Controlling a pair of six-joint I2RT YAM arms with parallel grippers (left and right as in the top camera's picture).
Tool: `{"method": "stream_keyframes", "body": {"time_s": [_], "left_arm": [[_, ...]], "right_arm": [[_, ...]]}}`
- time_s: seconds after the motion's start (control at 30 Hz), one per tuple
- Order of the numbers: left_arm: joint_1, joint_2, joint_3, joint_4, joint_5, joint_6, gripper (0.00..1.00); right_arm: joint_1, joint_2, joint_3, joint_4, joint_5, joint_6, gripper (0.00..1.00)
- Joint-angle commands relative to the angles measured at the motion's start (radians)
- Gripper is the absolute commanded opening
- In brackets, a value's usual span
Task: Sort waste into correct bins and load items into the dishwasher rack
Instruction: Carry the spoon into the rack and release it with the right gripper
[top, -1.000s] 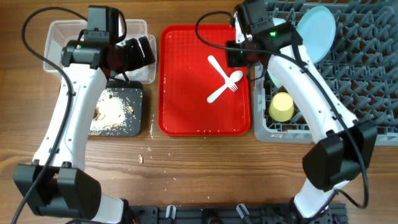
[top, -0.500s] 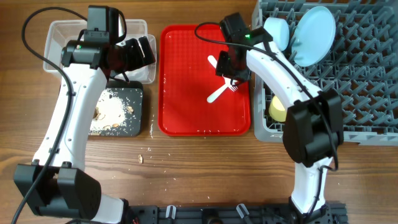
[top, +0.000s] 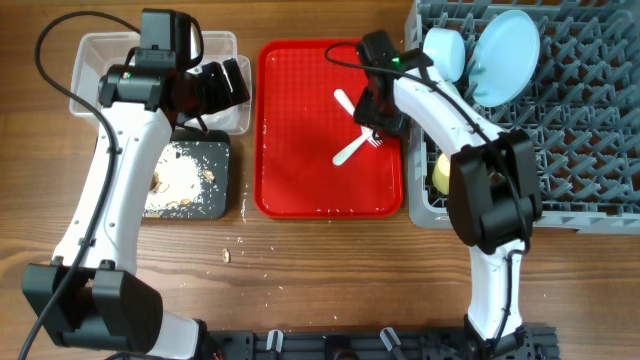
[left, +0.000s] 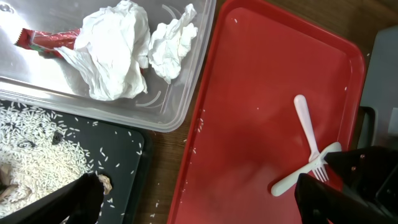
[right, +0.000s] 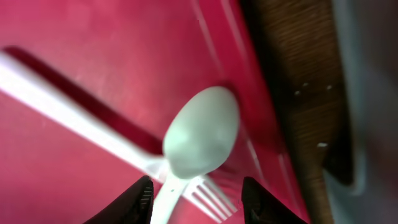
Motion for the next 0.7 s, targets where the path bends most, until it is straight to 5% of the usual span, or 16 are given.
{"method": "stream_keyframes", "body": {"time_s": [0.0,0.5,0.67], "left_arm": [[0.005,0.009,0.010,0.003,-0.013,0.002,1.00],[0.005,0.009,0.010,0.003,-0.013,0.002,1.00],[0.005,0.009,0.010,0.003,-0.013,0.002,1.00]], "right_arm": [[-0.020,0.034,0.001,0.005,0.013,0.006,0.47],[-0.068,0.090,0.001,0.057,-0.140,-0.098,0.34],[-0.068,0.090,0.007,0.051,-0.150,-0.106,0.09]]}}
